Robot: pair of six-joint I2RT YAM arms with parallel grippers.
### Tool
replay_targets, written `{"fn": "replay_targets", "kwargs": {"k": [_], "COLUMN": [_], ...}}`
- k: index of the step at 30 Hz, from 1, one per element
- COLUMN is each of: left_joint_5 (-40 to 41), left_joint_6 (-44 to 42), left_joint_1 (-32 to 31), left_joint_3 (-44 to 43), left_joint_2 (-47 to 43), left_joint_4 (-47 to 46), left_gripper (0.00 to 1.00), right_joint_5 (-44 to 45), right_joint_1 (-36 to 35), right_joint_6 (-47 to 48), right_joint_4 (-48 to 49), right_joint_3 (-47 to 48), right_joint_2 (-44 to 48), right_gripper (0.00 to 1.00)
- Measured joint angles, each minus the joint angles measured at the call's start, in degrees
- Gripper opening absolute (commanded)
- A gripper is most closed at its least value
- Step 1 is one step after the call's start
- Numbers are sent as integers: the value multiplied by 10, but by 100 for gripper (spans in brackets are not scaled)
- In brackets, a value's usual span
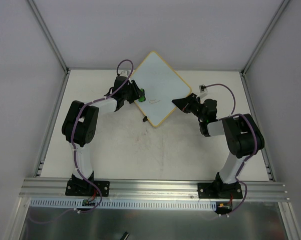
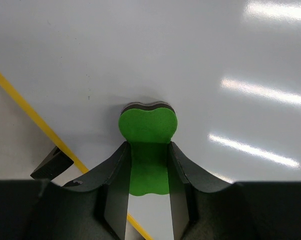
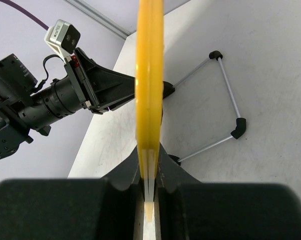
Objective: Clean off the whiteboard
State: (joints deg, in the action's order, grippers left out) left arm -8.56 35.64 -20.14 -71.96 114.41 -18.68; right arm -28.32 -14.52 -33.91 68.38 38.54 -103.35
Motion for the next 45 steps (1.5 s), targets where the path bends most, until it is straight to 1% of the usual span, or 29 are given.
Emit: {"fn": "replay_targets", "kwargs": {"k": [10,18,26,36,45], "left_joint_5": [12,74,86,13,-50], "left_joint_6": [-16,-59,-92,-125,-155], "left_joint_1": [-8,-38,-73,-86,-141], "left_joint_3": [6,24,44,65,79], "left_joint_2": [-2,-13,-24,-27,-43], "left_joint_4": [-12,-36,-77,-145,-175], "left_gripper": [0,0,0,0,0], "right_joint_5": [0,0,1,3,4], "right_joint_1": [0,0,1,1,2], "right_joint_6": [0,0,0,-2,-2], "right_joint_4": [0,0,-1,0,0], "right_joint_3": [0,0,0,-3,-3], "right_joint_2": [0,0,0,0,0], "right_gripper": [0,0,0,0,0]}}
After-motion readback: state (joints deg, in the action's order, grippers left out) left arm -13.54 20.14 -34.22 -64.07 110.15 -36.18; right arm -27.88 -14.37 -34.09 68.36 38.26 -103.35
